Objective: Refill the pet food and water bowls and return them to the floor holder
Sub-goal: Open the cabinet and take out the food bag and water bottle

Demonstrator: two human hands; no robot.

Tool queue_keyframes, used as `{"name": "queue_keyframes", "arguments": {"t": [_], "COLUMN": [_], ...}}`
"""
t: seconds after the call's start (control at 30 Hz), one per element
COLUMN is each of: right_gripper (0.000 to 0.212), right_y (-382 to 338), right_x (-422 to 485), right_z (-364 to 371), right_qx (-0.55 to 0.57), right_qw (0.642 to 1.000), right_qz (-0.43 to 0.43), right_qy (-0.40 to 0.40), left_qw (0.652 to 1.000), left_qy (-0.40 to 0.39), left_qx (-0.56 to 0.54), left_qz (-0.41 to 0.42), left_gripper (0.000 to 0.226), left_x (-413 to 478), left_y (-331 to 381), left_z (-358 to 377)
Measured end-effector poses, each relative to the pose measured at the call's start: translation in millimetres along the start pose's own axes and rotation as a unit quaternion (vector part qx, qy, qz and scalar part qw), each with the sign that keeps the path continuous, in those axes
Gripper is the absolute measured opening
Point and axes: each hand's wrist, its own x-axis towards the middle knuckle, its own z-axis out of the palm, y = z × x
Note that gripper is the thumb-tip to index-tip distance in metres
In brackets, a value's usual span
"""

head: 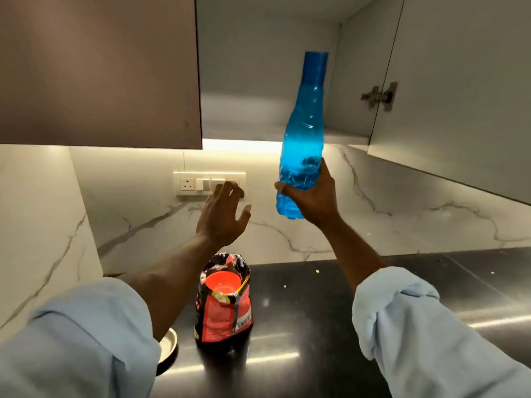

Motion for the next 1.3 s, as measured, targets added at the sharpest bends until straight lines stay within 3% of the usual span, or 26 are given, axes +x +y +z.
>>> {"name": "queue_keyframes", "arguments": {"t": [0.47,0.77,1.3], "right_gripper": [0.089,0.08,0.087], "right_y": [140.6,201.7,212.7], "right_x": [-130.4,-207.9,-244.5], "right_z": [49.4,65.9,79.7], "right_qx": [-0.142,-0.12,-0.062], "right_qw": [0.969,0.927,0.913], "right_qz": [0.183,0.318,0.385], "right_qy": [-0.084,-0.161,-0.118], "left_qw": [0.98,0.965,0.963], "left_qy": [-0.147,-0.189,-0.193], "left_qx": [-0.008,0.019,0.027], "left_qz": [-0.132,-0.18,-0.186], "left_gripper": [0.024,0.033,0.032], "left_x": [-120.2,-168.6,-182.5], "left_y": [-32.7,-47.0,-50.4], "left_z": [51.5,72.5,80.4]}}
